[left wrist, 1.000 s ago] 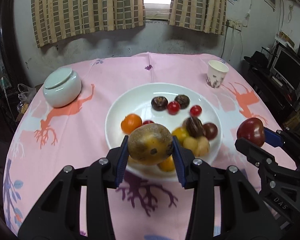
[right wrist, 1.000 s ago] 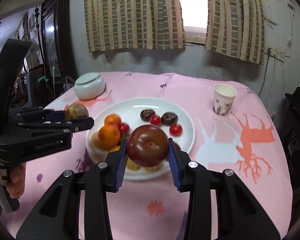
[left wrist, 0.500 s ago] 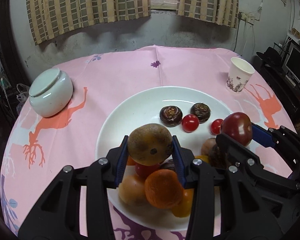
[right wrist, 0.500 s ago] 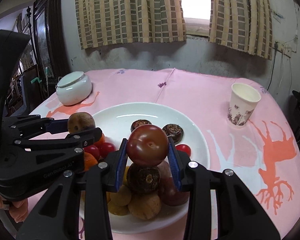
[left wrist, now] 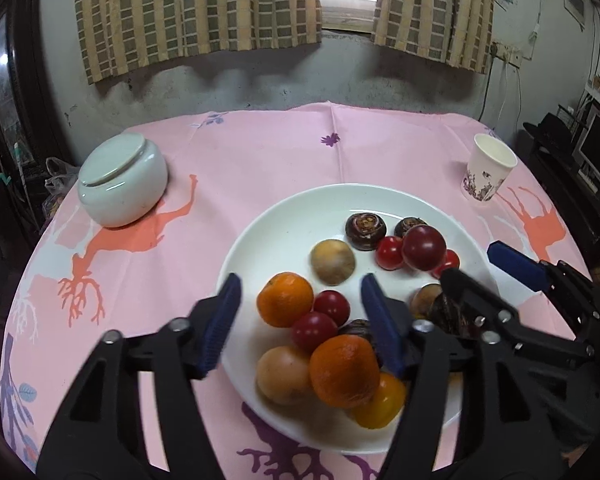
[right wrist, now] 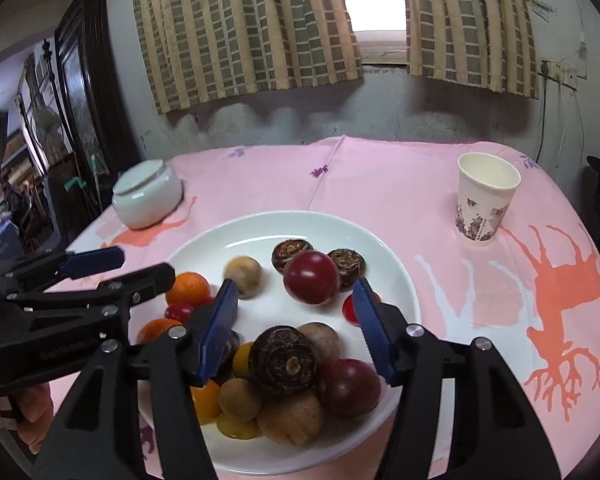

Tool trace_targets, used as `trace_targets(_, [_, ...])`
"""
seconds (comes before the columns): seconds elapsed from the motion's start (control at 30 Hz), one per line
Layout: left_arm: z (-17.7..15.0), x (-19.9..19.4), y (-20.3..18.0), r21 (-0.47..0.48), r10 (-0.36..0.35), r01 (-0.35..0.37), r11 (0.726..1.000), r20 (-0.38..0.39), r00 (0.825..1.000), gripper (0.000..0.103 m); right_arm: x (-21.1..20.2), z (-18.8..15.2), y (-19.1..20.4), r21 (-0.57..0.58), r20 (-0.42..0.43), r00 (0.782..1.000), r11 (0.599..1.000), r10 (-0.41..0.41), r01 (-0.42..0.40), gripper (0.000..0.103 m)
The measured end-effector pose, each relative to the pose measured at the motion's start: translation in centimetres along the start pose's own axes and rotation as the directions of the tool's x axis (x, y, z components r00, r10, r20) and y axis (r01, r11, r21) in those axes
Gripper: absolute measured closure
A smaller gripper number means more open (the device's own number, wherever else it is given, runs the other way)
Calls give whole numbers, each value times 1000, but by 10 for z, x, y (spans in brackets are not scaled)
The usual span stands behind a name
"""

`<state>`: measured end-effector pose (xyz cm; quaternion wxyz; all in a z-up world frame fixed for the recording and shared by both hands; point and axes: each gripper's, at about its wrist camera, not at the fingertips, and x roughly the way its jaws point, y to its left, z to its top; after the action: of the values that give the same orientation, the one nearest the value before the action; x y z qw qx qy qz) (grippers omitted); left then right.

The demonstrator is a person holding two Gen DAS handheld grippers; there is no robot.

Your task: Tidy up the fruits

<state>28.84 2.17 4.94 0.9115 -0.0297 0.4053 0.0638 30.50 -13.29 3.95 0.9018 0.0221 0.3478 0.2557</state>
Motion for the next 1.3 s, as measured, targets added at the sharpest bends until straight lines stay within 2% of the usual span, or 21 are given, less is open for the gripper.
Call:
trace_targets(0.1, [-7, -15, 3, 14, 23, -24, 1000, 30, 999, 22, -12, -5, 2, -1, -17, 1000, 1000, -5, 5, 42])
trace_targets(0.2, [-16, -29, 3, 29, 17, -18, 999, 38, 999, 16, -32, -15, 7, -32, -16, 1000, 999, -18, 18, 42])
trace_targets(0.3, [-28, -44, 7, 7, 18, -19, 1000, 31, 999, 6, -56, -25, 10, -44, -10, 999, 998, -36, 35, 34])
trace_targets(0.47, [-56, -72, 7, 24, 26, -27, 999, 37, 999, 3, -99, -46, 26, -103, 29, 992, 987, -119, 121, 12])
trace_targets(0.57, [-72, -86, 6, 42, 35, -37, 998, 30, 999, 3, -120, -55, 30, -97, 69, 990, 987, -123, 129, 6])
trace_targets(0.77, [-92, -117, 11, 22, -9, 9, 1000, 36, 999, 3, -141, -77, 44, -104, 64, 985, 980, -163, 169, 3])
trace_targets(0.93, [-104, -140, 12, 29, 15, -17, 999, 81, 997, 3, -151, -94, 58, -134, 57, 982, 974, -178, 184, 1])
trace_targets(1.3, [-116, -170, 7, 61, -10, 2, 998, 125, 992, 3, -164, -104, 67, -120, 56, 983, 976, -176, 181, 1])
